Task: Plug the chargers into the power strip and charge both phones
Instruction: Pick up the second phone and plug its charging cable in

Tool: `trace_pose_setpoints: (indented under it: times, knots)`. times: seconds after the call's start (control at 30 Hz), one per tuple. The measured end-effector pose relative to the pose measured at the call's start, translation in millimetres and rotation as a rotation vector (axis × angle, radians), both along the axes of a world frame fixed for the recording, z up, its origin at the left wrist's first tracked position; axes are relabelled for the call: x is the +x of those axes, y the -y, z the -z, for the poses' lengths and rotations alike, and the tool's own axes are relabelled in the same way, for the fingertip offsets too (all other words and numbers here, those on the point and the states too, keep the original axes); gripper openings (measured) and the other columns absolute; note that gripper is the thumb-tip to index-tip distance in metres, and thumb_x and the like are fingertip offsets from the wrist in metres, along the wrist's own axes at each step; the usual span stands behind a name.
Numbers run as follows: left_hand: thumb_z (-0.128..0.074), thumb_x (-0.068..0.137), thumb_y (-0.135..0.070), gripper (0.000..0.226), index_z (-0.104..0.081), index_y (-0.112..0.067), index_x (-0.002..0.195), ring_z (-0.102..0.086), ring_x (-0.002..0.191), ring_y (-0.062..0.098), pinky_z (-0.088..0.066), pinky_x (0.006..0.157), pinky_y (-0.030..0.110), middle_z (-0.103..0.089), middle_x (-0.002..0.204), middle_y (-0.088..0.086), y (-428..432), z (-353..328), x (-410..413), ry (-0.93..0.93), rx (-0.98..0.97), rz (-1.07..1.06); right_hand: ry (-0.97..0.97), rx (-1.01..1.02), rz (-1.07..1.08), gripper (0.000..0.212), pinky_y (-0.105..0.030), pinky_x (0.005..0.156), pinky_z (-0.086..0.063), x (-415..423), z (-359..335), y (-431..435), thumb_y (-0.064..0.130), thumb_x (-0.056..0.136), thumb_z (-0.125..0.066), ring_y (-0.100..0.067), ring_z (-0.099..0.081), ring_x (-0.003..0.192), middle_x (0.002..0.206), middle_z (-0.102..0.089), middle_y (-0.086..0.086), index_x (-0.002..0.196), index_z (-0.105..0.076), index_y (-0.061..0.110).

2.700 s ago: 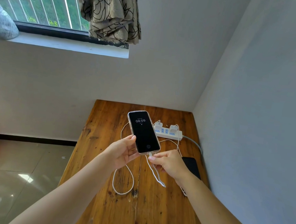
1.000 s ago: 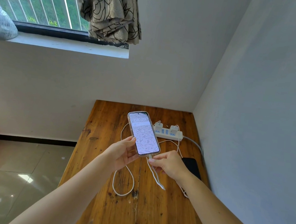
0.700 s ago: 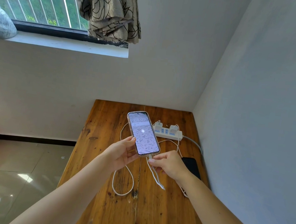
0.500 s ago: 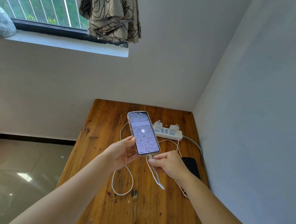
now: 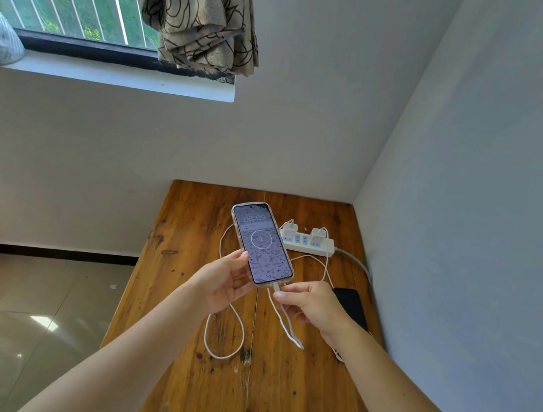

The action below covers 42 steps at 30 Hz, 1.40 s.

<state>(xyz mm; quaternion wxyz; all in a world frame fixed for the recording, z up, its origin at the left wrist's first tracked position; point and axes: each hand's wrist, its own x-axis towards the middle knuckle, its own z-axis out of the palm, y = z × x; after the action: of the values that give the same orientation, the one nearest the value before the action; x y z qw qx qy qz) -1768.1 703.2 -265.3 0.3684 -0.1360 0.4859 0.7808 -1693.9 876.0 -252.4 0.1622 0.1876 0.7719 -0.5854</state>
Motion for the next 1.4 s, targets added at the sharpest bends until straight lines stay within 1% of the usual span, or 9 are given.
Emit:
trace_pose_setpoints:
  times: [0.3,0.6,0.83,0.97,1.07,1.17,1.27,1.3,1.4]
  knots:
    - [-0.048,0.099,-0.019,0.030,-0.055,-0.014,0.128,-0.069,0.093,0.021,-0.057,0.061,0.025,-0.069,0.114,0.012,-0.8,11.4,-1.4,0.035,-0.016,-0.002,0.057,-0.071,0.037,0.019,-0.031,0.076,-0.049,1.2,15.1,-0.5,0.025,0.085,-0.069,-0.014,-0.063,0.077,0.084,-0.072,-0.003,0.096,-0.075,0.011]
    - [-0.047,0.100,-0.018,0.022,-0.060,-0.017,0.116,-0.070,0.091,0.020,-0.058,0.065,0.025,-0.071,0.108,0.010,1.3,27.3,-7.2,0.079,-0.023,0.008,0.119,-0.111,0.065,0.020,-0.026,0.068,-0.048,-2.8,28.7,1.7,0.024,0.084,-0.069,-0.010,-0.062,0.071,0.078,-0.071,0.000,0.097,-0.074,0.009]
    - [-0.047,0.099,-0.015,0.026,-0.058,-0.015,0.123,-0.070,0.094,0.022,-0.060,0.064,0.026,-0.070,0.115,0.013,6.3,49.1,-14.9,0.152,-0.053,-0.018,0.185,-0.105,0.083,0.018,-0.024,0.065,-0.047,-10.3,45.4,7.2,0.020,0.083,-0.071,-0.012,-0.060,0.073,0.080,-0.072,-0.001,0.098,-0.073,0.011]
    - [-0.048,0.098,-0.013,0.030,-0.055,-0.015,0.128,-0.066,0.108,0.027,-0.059,0.074,0.029,-0.069,0.119,0.013,9.2,73.9,-16.7,0.219,-0.083,-0.028,0.256,-0.019,0.048,0.020,-0.023,0.064,-0.047,-17.5,61.3,13.1,0.017,0.083,-0.069,-0.010,-0.060,0.071,0.079,-0.070,0.000,0.102,-0.071,0.009]
    - [-0.050,0.098,-0.013,0.031,-0.054,-0.015,0.128,-0.067,0.107,0.028,-0.058,0.079,0.032,-0.070,0.116,0.013,12.5,95.6,-16.5,0.262,-0.119,-0.024,0.310,0.044,0.035,0.018,-0.019,0.061,-0.046,-20.4,80.4,19.9,0.014,0.083,-0.070,-0.009,-0.061,0.071,0.080,-0.067,0.002,0.101,-0.071,0.009]
    - [-0.051,0.098,-0.012,0.025,-0.056,-0.016,0.121,-0.067,0.105,0.028,-0.054,0.083,0.034,-0.070,0.114,0.014,15.6,116.2,-14.7,0.296,-0.159,-0.017,0.360,0.065,0.056,0.016,-0.021,0.065,-0.049,-17.2,107.1,27.0,0.015,0.082,-0.071,-0.010,-0.063,0.075,0.085,-0.069,0.000,0.098,-0.072,0.011]
    - [-0.050,0.098,-0.013,0.029,-0.054,-0.015,0.127,-0.066,0.107,0.027,-0.053,0.091,0.036,-0.069,0.116,0.013,16.2,139.4,-14.6,0.310,-0.239,0.044,0.417,0.070,0.081,0.017,-0.019,0.062,-0.047,-10.6,133.1,33.4,0.014,0.083,-0.071,-0.008,-0.062,0.072,0.087,-0.069,0.000,0.099,-0.071,0.011]
    - [-0.050,0.098,-0.014,0.030,-0.054,-0.015,0.128,-0.066,0.108,0.027,-0.052,0.094,0.037,-0.069,0.116,0.013,15.7,147.0,-14.8,0.311,-0.272,0.072,0.430,0.076,0.079,0.017,-0.020,0.066,-0.048,-8.8,141.6,35.3,0.015,0.083,-0.071,-0.009,-0.063,0.076,0.091,-0.070,-0.001,0.100,-0.071,0.012]
    - [-0.048,0.099,-0.014,0.029,-0.054,-0.014,0.128,-0.064,0.110,0.026,-0.048,0.100,0.040,-0.068,0.118,0.012,10.4,165.5,-16.2,0.318,-0.346,0.138,0.452,0.093,0.089,0.016,-0.032,0.088,-0.052,-4.6,161.9,38.3,0.016,0.083,-0.071,-0.018,-0.065,0.096,0.104,-0.070,-0.004,0.099,-0.072,0.013]
